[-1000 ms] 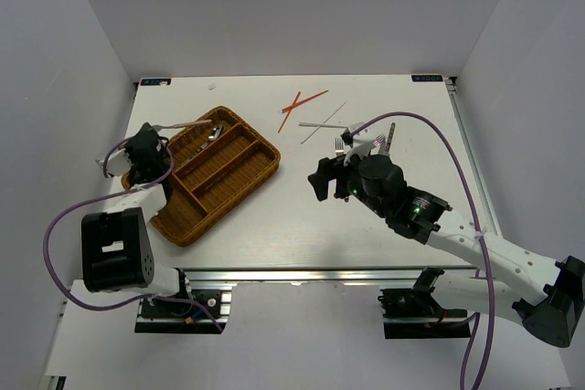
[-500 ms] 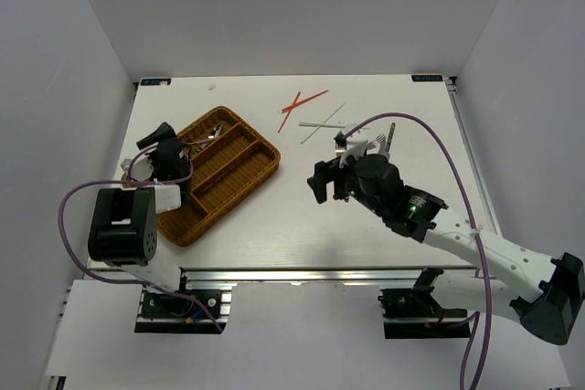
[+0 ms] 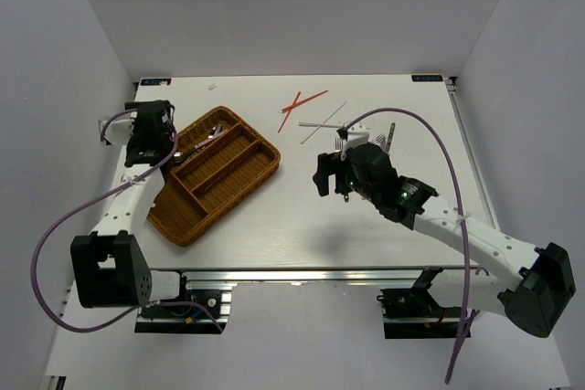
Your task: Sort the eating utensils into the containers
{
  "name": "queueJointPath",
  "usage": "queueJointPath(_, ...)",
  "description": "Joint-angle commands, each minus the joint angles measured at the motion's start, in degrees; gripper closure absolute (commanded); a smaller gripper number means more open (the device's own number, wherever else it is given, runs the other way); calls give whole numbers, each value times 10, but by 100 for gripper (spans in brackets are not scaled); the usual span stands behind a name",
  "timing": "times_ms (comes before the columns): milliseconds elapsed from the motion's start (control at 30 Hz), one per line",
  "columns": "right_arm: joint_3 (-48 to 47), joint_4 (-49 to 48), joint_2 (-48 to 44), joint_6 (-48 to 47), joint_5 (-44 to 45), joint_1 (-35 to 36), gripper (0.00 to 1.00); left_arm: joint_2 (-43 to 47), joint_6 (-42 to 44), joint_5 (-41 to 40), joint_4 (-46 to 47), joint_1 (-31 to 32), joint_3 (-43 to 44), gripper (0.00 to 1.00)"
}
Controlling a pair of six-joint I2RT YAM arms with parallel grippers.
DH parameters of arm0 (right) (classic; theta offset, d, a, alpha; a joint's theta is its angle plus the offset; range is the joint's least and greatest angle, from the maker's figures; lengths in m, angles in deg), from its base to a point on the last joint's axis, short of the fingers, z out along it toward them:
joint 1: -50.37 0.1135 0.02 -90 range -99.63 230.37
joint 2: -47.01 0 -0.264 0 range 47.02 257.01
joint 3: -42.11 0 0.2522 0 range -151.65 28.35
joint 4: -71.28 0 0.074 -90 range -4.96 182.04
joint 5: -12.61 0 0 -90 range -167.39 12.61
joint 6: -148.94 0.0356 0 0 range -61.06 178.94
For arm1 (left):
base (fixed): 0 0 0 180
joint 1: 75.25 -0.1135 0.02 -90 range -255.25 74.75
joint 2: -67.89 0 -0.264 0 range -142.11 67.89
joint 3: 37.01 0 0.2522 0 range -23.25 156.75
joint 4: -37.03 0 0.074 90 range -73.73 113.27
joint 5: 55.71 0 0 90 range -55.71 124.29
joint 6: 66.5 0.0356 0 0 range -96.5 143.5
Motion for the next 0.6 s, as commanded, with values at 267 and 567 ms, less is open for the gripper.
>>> queueJointPath(267, -53, 93, 99, 103, 36, -111, 11, 123, 479, 156, -237, 19, 84, 2)
queueJointPath(567, -143, 112, 243, 239, 134, -135, 11, 309, 565, 155, -227, 57, -115, 2)
